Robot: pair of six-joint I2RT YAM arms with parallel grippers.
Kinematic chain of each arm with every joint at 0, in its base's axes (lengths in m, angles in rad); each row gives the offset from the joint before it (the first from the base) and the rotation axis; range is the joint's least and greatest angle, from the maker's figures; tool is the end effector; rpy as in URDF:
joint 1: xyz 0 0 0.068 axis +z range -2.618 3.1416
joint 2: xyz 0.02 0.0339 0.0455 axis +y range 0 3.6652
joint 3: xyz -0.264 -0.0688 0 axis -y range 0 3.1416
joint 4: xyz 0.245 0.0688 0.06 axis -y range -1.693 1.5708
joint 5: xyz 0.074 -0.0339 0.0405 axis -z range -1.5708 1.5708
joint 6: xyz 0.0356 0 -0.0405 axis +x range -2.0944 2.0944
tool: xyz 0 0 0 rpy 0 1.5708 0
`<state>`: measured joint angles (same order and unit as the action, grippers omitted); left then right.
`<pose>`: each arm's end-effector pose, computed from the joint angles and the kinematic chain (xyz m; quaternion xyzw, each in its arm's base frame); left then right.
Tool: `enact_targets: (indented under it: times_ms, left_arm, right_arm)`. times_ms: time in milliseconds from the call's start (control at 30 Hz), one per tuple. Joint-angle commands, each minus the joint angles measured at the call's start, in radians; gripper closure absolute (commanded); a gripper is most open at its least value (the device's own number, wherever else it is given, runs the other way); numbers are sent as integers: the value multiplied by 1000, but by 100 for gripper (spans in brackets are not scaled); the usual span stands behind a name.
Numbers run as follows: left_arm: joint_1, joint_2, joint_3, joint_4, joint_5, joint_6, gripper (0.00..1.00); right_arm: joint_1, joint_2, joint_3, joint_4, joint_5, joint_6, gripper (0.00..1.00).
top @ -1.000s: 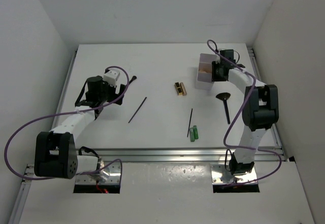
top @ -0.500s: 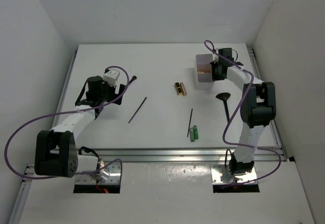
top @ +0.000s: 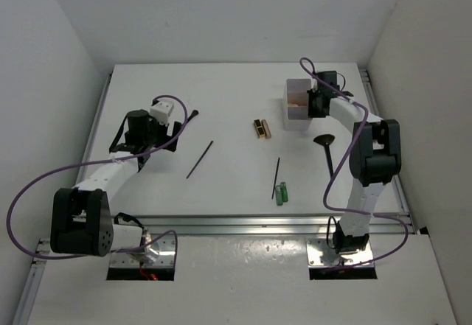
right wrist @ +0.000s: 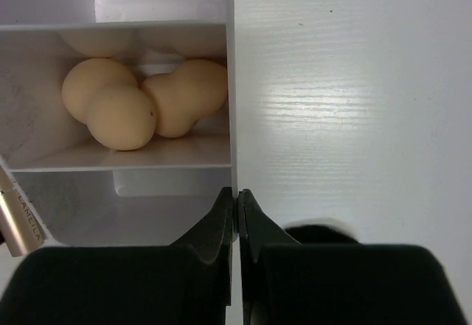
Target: Organize the makeup
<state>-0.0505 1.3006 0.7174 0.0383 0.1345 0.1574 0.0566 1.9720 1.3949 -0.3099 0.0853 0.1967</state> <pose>0.2799 -0.0189 0.2264 0.1230 0.8612 -0.0323 0.4921 0.4298 0.0213 0.1883 0.0801 0.9380 0.0025 0.3374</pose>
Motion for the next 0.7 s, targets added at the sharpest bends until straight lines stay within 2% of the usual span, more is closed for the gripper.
enact_targets:
  times_ms: [0,233,267,300,400,600,667]
  left_arm:
    - [8,-7,27,15,4,10,1]
    - [8,-7,17,15,4,10,1]
    - [8,-7,17,15,4,10,1]
    - [8,-7,17,15,4,10,1]
    - [8,-7,17,15,4,10,1]
    - [8,-7,17,15,13,10,1]
    - [8,-7,17,15,13,10,1]
  right_arm:
    - [3,-33,-10,9,13,53,100]
    - [2,-28,10,-11,-5,58,100]
    - [3,-28,15,-20,-5,60,96]
    - [3,-32,15,-20,-4,55,84]
    - [5,-44,23,-31,2,38,69]
    - [5,-111,24,-54,16,-8,42]
    - [2,-145,32,-61,11,-16,37]
